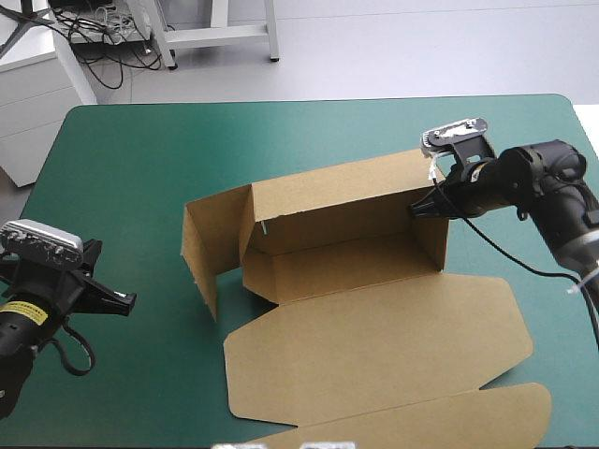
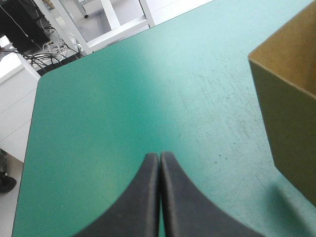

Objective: Fold the box

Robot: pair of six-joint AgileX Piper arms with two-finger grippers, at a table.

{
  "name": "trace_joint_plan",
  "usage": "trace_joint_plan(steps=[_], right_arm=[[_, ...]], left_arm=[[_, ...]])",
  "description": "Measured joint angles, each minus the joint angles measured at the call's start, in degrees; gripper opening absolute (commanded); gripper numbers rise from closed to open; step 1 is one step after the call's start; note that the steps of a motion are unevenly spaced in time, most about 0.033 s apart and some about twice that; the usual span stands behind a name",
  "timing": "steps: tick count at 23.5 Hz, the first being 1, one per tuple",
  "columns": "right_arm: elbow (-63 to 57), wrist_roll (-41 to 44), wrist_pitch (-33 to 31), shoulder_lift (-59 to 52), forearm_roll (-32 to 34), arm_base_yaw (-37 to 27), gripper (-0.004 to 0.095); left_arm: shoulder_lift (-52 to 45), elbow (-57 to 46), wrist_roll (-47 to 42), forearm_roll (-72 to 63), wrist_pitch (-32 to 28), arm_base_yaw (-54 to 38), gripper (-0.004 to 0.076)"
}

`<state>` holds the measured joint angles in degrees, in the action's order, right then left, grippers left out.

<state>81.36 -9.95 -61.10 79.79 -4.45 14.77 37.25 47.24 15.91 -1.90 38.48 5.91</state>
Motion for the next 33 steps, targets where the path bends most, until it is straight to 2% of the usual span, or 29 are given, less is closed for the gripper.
trace_joint_plan(steps=[9, 11, 13, 16, 20, 22, 27, 33], right_arm=[[6.3, -1.0, -4.6, 12.6, -1.8, -0.1, -0.0015], [9.1, -1.9, -4.1, 15.1, -2.6, -0.2, -0.001], [11.8, -2.3, 0.0, 18.7, -3.5, -0.3, 0.0049], [14.8, -2.4, 4.8, 23.1, -4.1, -0.4, 0.0278], [16.1, -2.6, 0.6, 26.5, -4.1, -0.3, 0.0575], [16.6, -2.8, 0.3, 26.9, -4.1, -0.2, 0.0681], [18.2, -2.9, 0.9, 26.9, -4.1, 0.0, 0.0701], [24.0, -2.9, -4.6, 26.9, -4.1, 0.0, 0.0701]], left_arm=[[0.0, 0.0, 0.0, 0.6, -0.1, 0.0, -0.001], [0.0, 0.0, 0.0, 0.6, -0.1, 0.0, -0.001], [0.0, 0.0, 0.0, 0.6, -0.1, 0.0, -0.001], [0.0, 0.0, 0.0, 0.6, -0.1, 0.0, -0.001], [0.0, 0.0, 0.0, 0.5, -0.1, 0.0, -0.001], [0.0, 0.0, 0.0, 0.4, -0.1, 0.0, -0.001], [0.0, 0.0, 0.0, 0.4, 0.1, 0.0, -0.001], [0.0, 0.0, -0.3, 0.4, 0.8, 0.0, -0.001]])
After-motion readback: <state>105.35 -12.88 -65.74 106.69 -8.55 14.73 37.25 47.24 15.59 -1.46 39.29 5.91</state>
